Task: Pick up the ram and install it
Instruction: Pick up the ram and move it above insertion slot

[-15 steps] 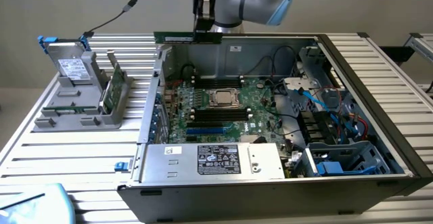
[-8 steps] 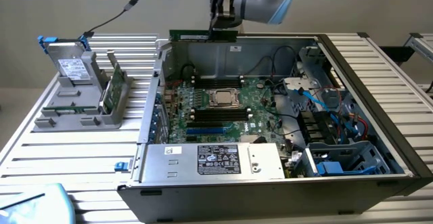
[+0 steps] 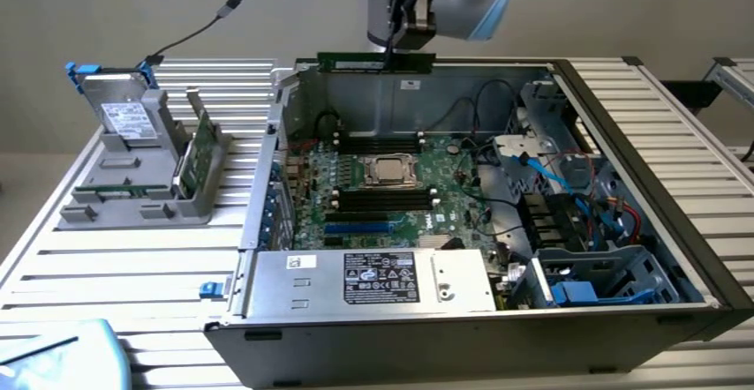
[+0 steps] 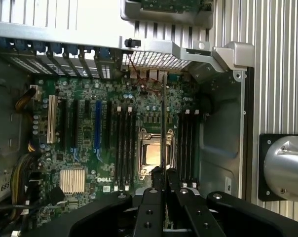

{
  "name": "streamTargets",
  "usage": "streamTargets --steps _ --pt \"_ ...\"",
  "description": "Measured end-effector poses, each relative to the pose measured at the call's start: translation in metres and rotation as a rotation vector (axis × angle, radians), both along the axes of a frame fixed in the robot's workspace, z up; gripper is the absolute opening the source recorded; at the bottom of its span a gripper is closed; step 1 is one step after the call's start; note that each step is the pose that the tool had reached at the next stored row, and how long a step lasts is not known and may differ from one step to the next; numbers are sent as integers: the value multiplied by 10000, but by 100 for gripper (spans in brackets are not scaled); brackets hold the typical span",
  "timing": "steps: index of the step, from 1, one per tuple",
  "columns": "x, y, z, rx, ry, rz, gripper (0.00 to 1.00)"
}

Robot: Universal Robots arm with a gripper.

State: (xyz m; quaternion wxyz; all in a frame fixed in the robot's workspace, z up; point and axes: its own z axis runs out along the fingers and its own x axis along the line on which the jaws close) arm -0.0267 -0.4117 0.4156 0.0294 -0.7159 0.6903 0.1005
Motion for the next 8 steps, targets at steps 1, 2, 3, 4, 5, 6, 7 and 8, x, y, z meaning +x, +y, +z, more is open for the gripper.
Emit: streamTargets --steps 1,2,3,4,5,6,7,8 --pt "13 -6 0 -5 -4 0 14" --pt "20 -13 0 -13 -6 0 14" --pt "25 -22 0 -27 -6 -1 14" --pt "28 -29 0 -44 -6 -3 14" --pt "31 -35 0 -64 -7 -6 14" --pt "34 -38 -1 -98 -9 -10 14" --pt "35 -40 0 -162 -15 -16 14" --pt "37 -41 0 -253 -25 -23 14"
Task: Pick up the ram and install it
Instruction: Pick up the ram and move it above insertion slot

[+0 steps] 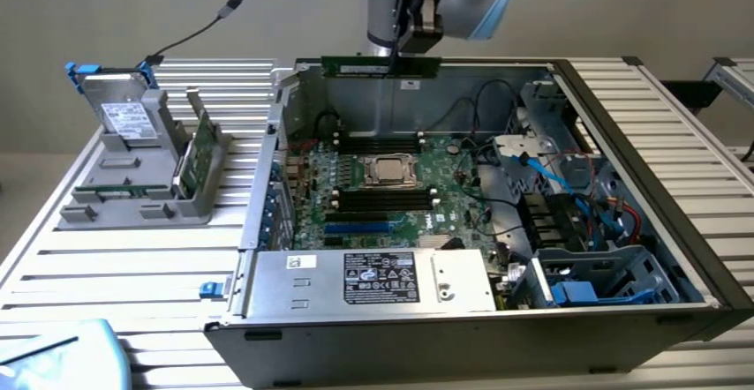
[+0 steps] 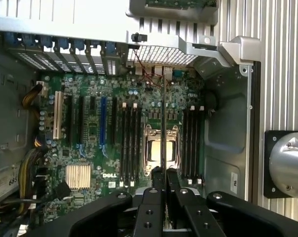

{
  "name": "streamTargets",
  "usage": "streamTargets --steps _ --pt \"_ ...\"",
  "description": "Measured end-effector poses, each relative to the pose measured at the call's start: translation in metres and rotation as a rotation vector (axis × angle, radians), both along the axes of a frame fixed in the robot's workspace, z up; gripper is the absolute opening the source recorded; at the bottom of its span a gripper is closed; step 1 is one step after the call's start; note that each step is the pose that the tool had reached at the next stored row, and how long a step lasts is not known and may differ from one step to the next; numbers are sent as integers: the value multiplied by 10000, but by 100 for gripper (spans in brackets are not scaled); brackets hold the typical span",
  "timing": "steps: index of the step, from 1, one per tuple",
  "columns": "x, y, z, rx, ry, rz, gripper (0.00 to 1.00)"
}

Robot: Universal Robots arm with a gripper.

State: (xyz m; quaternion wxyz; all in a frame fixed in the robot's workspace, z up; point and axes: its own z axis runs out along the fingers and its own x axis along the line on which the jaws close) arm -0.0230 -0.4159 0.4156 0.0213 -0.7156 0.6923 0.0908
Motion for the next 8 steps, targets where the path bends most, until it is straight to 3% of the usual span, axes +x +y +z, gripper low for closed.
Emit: streamTargets --steps 4,8 --pt "14 -1 0 -353 -47 -17 14" --pt "33 -1 0 -585 -142 -41 14"
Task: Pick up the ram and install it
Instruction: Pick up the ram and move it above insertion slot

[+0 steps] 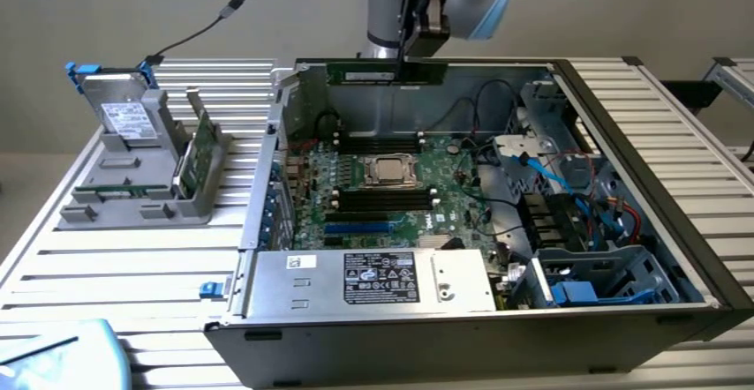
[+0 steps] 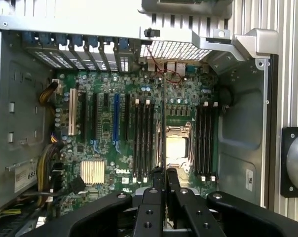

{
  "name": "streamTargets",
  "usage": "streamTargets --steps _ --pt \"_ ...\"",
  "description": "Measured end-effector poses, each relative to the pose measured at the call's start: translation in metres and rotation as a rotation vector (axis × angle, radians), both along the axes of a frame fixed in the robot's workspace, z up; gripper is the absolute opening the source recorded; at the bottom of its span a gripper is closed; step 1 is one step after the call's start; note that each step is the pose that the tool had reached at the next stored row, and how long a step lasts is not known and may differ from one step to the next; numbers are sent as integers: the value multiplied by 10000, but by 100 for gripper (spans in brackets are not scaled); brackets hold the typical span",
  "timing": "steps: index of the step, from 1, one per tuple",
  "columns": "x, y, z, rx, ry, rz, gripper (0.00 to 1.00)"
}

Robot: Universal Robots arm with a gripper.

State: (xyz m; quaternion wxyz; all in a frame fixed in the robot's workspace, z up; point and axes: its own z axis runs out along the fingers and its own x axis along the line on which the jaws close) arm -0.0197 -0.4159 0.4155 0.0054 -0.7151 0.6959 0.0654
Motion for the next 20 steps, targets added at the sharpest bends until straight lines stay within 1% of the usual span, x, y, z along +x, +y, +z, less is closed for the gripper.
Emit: streamTargets --steps 2,3,4,6,11,12,13,14,16,19,20 --pt "4 0 -2 -121 -71 -28 14" --pt "4 0 -4 -163 -112 -62 14" --pt "4 0 -9 -182 -140 -133 14" --pt "4 0 -22 -187 -168 -383 14" --pt "4 0 -64 -198 -215 -1075 14" --pt "4 0 -71 -206 -229 -1194 14" --pt "4 0 -76 -226 -240 -1286 14" --pt "4 0 -83 -258 -249 -1367 14" --pt "4 0 -92 -376 -261 -1453 14" --pt "4 13 -99 -601 -280 -1468 14" --pt "4 20 -100 -654 -284 -1467 14"
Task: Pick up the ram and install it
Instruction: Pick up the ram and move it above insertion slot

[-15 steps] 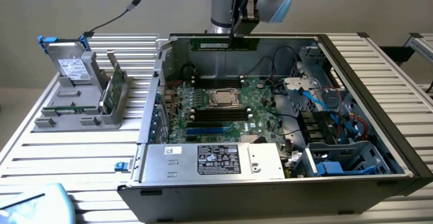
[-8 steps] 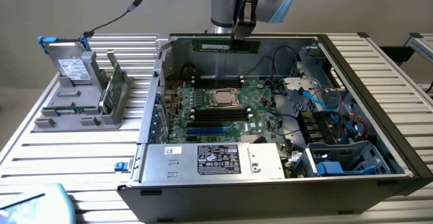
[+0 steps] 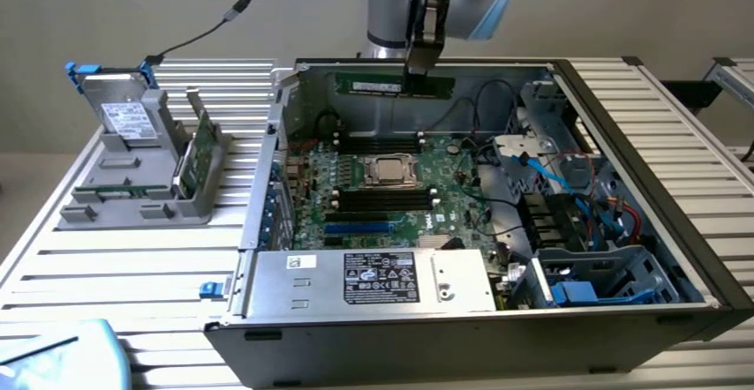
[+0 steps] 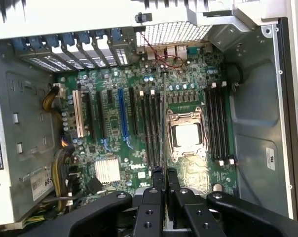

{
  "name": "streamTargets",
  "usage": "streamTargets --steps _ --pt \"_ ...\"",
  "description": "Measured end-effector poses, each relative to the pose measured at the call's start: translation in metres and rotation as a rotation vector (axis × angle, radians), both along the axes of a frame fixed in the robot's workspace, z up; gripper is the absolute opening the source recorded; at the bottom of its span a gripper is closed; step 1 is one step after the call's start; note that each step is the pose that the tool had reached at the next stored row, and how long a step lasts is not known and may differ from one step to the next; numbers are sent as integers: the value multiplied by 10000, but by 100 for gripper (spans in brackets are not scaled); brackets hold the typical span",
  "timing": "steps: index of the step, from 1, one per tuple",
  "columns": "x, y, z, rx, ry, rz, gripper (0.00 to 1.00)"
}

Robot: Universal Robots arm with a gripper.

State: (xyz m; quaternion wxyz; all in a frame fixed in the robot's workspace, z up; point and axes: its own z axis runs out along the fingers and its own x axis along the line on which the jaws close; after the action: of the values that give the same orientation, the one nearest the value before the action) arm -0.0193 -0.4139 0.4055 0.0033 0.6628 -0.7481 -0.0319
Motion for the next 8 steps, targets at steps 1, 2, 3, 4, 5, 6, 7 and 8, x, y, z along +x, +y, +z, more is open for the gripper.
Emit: streamTargets --steps 1,2,3,4,5,6,7,8 --pt "0 7 -2 -29 -1 0 14" --pt "0 12 -4 -47 -2 0 14" --pt "0 17 -8 -57 -5 0 14" --pt "1 20 -12 -64 -11 1 14" --pt "0 22 -18 -65 -18 1 14" --pt "0 23 -25 -65 -28 4 14" --pt "0 23 -29 -66 -36 10 14" --pt "0 23 -33 -66 -40 30 14"
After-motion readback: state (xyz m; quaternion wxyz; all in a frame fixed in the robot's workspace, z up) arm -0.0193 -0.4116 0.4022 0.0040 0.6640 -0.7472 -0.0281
